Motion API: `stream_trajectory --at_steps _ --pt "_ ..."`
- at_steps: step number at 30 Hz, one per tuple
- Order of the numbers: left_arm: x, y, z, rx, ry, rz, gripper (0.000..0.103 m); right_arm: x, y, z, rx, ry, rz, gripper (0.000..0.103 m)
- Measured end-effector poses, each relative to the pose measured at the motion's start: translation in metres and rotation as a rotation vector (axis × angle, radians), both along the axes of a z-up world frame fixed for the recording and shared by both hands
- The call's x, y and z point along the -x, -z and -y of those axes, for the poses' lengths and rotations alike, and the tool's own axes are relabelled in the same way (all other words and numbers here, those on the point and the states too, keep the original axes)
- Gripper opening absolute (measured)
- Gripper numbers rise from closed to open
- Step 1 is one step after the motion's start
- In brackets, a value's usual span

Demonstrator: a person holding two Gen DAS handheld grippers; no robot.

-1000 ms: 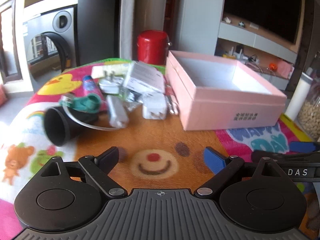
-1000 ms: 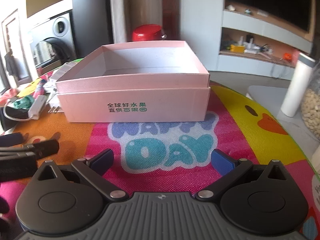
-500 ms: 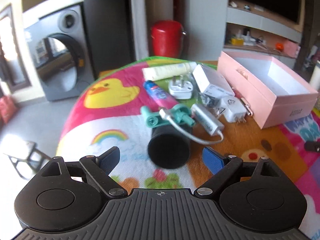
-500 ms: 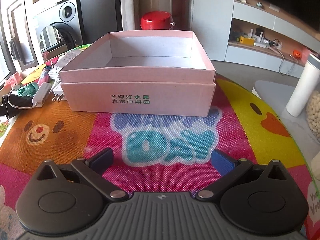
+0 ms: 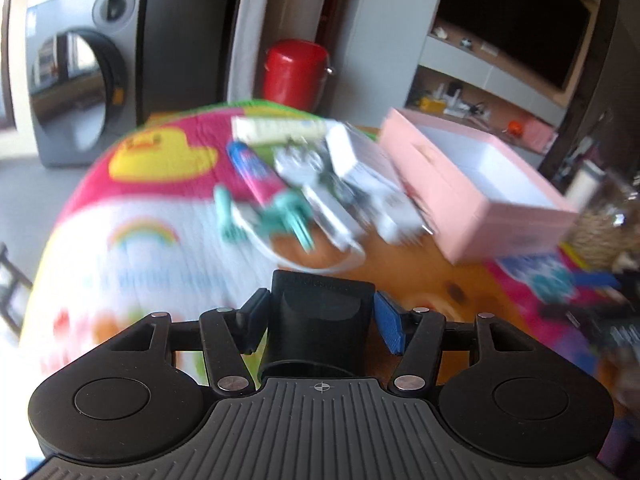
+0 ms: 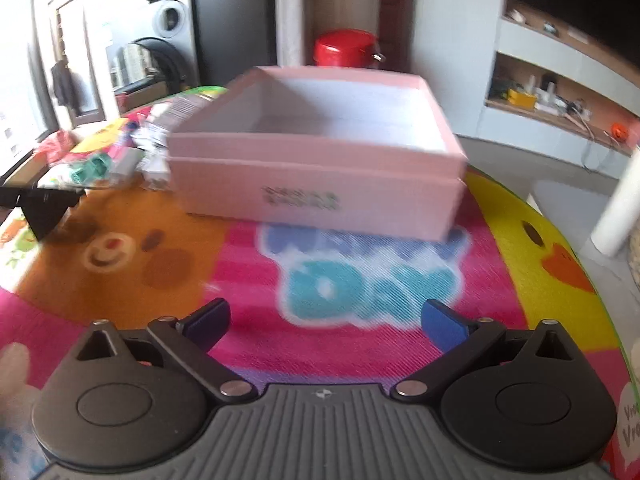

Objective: Organize rigid objects

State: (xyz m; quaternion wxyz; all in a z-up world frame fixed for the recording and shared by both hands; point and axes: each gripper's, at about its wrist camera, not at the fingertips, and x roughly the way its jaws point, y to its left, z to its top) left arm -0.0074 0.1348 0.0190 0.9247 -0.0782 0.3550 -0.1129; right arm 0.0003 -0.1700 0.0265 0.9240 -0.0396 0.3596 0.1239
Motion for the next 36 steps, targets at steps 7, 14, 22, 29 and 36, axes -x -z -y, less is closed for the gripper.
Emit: stream_trajectory --at_steps 7,14,22,29,36 --pt "0.041 0.005 -0.003 -0.095 -0.083 0.02 0.062 -0.028 -0.045 -0.084 -0.05 -0.264 0.029 0.052" --pt "0.052 0.001 -0.012 -0.011 -0.048 0.046 0.062 -0.079 -0.036 -0.173 -0.017 -0.378 0.012 0.051" --pt "0.053 0.006 -0.017 0.058 -0.032 0.051 0.062 -0.086 -0.013 -0.23 0.176 -0.473 0.098 0.044" --pt "0.059 0.005 -0.014 0.071 -0.017 0.059 0.062 -0.038 -0.062 -0.197 0.138 -0.52 0.116 0.0" --pt "0.061 0.001 0.006 0.02 -0.014 0.053 0.062 -0.005 -0.078 -0.151 0.143 -0.523 0.157 0.004"
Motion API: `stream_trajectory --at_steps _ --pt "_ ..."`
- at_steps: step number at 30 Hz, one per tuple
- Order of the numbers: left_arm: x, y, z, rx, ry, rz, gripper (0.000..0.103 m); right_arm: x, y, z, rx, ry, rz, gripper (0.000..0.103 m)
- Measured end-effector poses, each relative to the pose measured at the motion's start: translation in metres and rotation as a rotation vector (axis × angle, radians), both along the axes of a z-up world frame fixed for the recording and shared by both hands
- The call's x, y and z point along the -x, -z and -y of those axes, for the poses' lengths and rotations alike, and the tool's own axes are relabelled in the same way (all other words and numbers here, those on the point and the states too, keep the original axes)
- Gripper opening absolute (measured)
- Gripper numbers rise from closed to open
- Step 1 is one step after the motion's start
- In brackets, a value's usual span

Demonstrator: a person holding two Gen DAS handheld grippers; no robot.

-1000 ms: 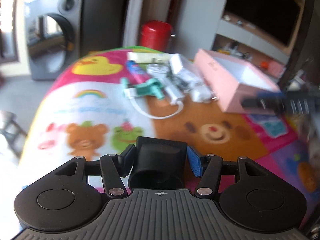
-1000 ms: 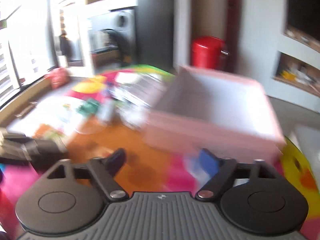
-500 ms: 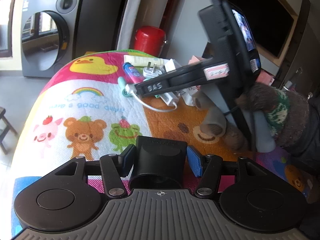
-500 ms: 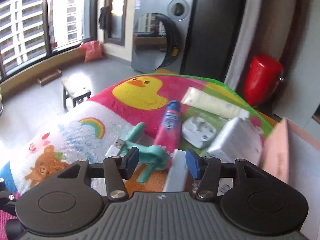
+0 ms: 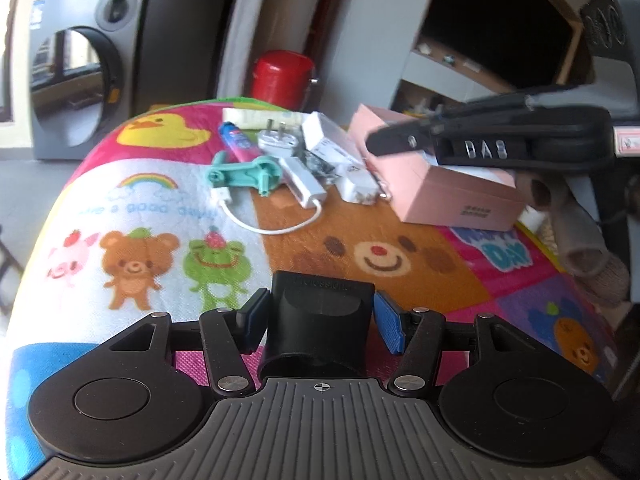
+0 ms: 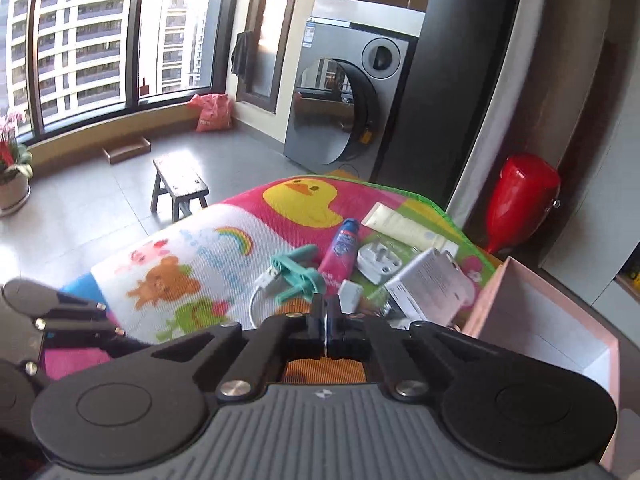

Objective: Organize rigid objects

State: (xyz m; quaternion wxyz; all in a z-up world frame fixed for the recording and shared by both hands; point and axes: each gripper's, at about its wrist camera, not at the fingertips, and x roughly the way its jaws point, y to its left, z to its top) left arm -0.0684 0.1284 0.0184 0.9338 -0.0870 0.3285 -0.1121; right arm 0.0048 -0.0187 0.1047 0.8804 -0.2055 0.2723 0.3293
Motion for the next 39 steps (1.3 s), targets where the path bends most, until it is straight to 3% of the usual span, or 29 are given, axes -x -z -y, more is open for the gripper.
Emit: stream_trajectory --at_steps 3,5,6,12,15,17,21,25,30,31,32,33,37,39 --pt "0.003 -0.006 -0.002 -0.036 -0.042 0.014 0.062 -0.005 0.009 -0.003 -0.007 0.027 -0.01 0.021" --pt "0.003 -0.007 -0.008 -0.029 -0.057 0.011 0.062 -0.013 0.019 -0.012 -0.014 0.04 0.005 0.044" --pt "0.003 -0.006 -0.01 -0.023 -0.063 0.007 0.062 -0.018 0.025 -0.016 -0.017 0.056 0.017 0.044" --pt "0.002 -0.002 -0.018 0.009 -0.057 -0.003 0.062 -0.079 0.061 -0.046 -0.005 0.185 -0.054 0.036" --pt "0.002 0.0 -0.02 0.021 -0.052 -0.005 0.062 -0.101 0.076 -0.047 -0.01 0.174 -0.168 0.026" --pt "0.003 0.002 -0.02 0.028 -0.051 -0.006 0.062 -0.097 0.071 -0.041 -0.03 0.161 -0.198 0.02" --pt "0.007 -0.001 -0.014 0.018 -0.028 0.001 0.062 -0.052 0.031 -0.008 -0.099 0.122 -0.16 0.02" --pt "0.014 -0.006 0.004 -0.016 0.039 0.006 0.062 0.008 -0.01 0.044 -0.143 0.088 -0.062 0.02" --pt "0.019 -0.026 0.04 -0.036 0.159 0.04 0.06 0.057 -0.027 0.118 -0.156 0.218 0.036 0.02" --pt "0.016 -0.034 0.047 -0.034 0.185 0.057 0.055 0.064 -0.026 0.132 -0.159 0.257 0.055 0.02" --pt "0.013 -0.045 0.055 -0.04 0.205 0.082 0.021 0.07 -0.025 0.147 -0.165 0.295 0.073 0.02" --pt "0.007 -0.059 0.063 -0.052 0.227 0.112 0.008 0.078 -0.024 0.163 -0.174 0.331 0.087 0.02" --pt "-0.031 -0.117 0.095 -0.081 0.266 0.26 0.009 0.091 -0.019 0.208 -0.215 0.438 0.102 0.02" --pt "-0.051 -0.136 0.107 -0.064 0.241 0.33 0.013 0.091 -0.018 0.221 -0.228 0.473 0.111 0.02"
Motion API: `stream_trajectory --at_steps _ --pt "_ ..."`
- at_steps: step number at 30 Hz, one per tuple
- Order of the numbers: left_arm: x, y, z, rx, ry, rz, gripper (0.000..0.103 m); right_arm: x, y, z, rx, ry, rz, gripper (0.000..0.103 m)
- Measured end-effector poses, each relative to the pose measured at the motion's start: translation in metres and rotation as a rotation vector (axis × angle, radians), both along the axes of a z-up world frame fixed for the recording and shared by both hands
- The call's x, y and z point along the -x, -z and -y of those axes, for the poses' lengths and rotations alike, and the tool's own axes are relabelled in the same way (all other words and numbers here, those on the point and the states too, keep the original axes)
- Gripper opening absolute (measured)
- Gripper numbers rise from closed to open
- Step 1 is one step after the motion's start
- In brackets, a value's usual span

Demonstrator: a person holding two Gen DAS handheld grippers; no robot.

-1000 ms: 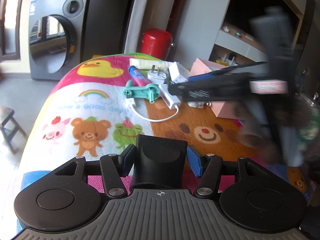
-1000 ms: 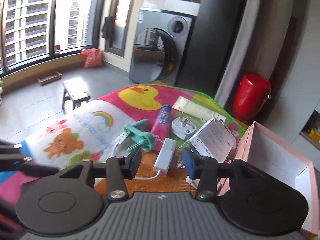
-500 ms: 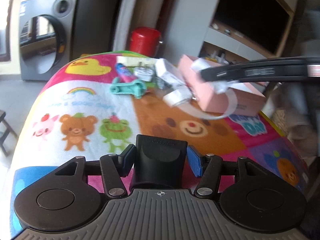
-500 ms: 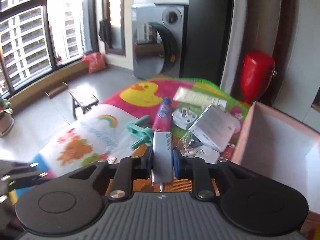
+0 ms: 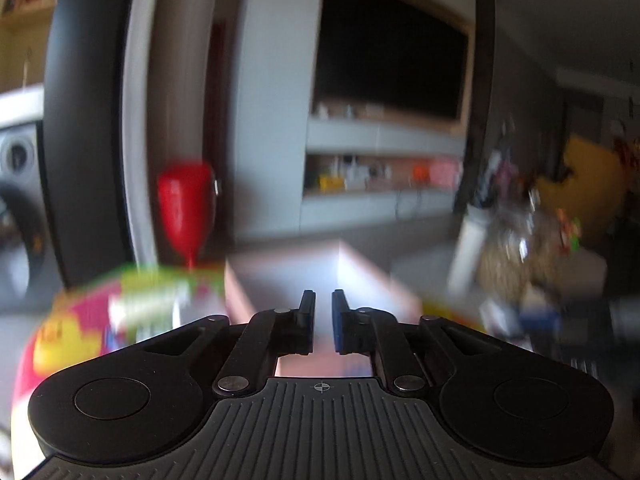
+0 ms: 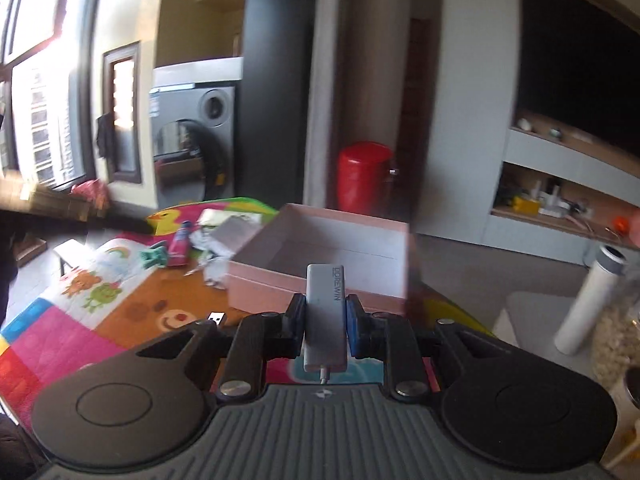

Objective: Organize rigid objects

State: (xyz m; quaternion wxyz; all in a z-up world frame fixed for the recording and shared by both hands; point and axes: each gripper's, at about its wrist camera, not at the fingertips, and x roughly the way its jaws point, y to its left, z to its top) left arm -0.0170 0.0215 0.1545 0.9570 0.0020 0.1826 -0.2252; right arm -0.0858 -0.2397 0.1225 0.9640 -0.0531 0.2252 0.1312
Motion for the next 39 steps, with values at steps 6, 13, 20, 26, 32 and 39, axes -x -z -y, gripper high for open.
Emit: stream_trajectory --at_steps 6,13,20,26,32,39 --pt "-0.024 0.026 0.022 0.029 0.049 -0.156 0.018 -0.003 0.022 0.024 -0.038 0.038 -0.027 0.02" --pt "-0.025 0.094 0.023 0.007 0.041 -0.375 0.018 -0.041 0.078 0.036 -0.135 0.082 -0.22 0.02" --pt "-0.024 0.104 -0.01 0.047 -0.069 -0.402 0.018 -0.039 0.086 -0.013 -0.205 -0.174 -0.281 0.021" --pt "-0.023 0.111 -0.011 0.026 -0.067 -0.436 0.018 -0.027 0.086 -0.036 -0.124 -0.228 -0.257 0.021" --pt "-0.014 0.123 0.01 0.089 0.034 -0.511 0.018 -0.03 0.086 -0.025 -0.087 -0.176 -0.258 0.022" --pt "-0.021 0.129 0.051 0.165 0.08 -0.612 0.018 -0.014 0.059 0.018 -0.042 -0.061 -0.094 0.067"
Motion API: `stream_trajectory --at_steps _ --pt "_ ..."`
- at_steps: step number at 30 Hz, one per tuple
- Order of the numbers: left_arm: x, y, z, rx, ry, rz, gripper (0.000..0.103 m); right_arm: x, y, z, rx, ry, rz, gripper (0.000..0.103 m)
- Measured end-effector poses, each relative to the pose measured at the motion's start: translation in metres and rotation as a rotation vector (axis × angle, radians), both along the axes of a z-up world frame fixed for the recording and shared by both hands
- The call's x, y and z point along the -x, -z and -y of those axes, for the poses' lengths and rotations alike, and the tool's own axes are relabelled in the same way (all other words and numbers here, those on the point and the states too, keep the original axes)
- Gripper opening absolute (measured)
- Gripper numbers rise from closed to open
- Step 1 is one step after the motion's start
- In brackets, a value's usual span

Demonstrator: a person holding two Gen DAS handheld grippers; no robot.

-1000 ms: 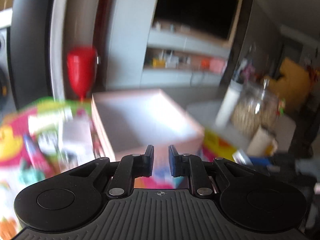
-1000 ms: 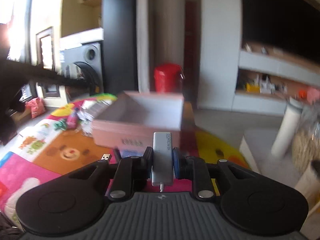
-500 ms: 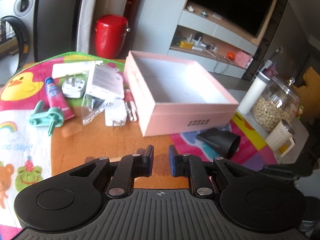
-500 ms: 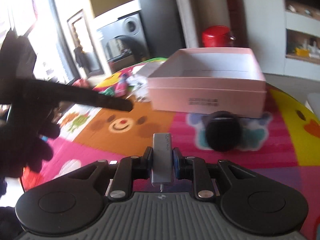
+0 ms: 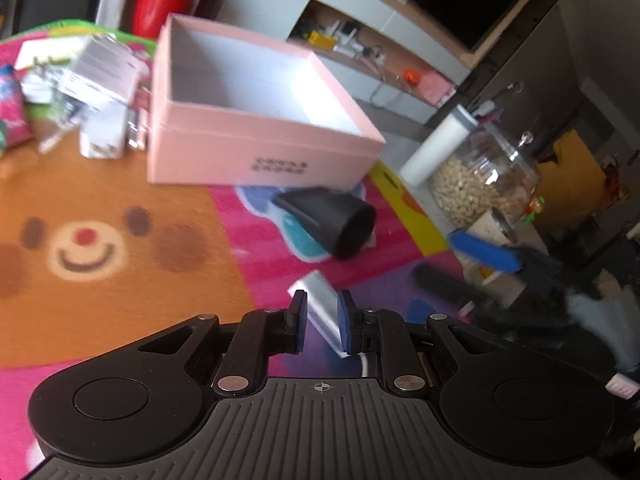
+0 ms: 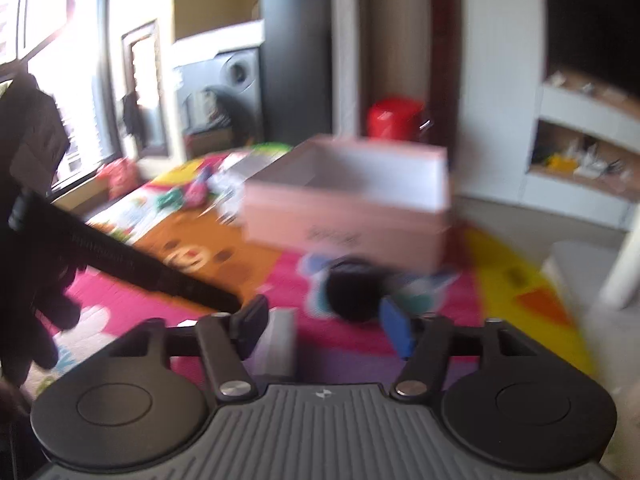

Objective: Organize rigid objects

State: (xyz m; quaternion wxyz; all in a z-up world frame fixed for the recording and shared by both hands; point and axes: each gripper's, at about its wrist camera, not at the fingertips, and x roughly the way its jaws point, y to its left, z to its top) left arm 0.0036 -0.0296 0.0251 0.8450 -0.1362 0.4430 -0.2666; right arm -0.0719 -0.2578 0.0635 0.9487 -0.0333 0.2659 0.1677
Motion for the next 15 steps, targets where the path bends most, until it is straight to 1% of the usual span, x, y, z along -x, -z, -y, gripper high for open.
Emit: stream_trajectory --at_steps 2,3,4,6,9,12,15 --pt "-0.004 0.004 0.014 -0.048 -0.015 -0.01 0.019 -0.002 -0.004 0.017 -0.016 0.072 0.008 0.068" --pt "-0.006 0.006 0.021 -0.066 -0.015 -0.004 0.023 -0.004 -0.003 0.023 -0.024 0.108 0.008 0.068" --pt "-0.007 0.006 0.026 -0.079 -0.01 0.009 0.026 -0.006 -0.002 0.029 -0.03 0.14 0.008 0.068" --pt "-0.007 0.005 0.039 -0.134 0.014 0.037 0.034 -0.011 0.002 0.037 -0.038 0.186 0.003 0.068" --pt "-0.006 0.006 0.056 -0.225 0.06 0.077 0.036 -0.018 0.01 0.042 -0.062 0.223 -0.02 0.068" --pt "-0.002 0.006 0.067 -0.306 0.102 0.153 0.037 -0.025 0.015 0.048 -0.115 0.252 -0.054 0.068" --pt "0.003 0.009 0.071 -0.339 0.143 0.205 0.035 -0.03 0.016 0.05 -0.164 0.255 -0.076 0.068"
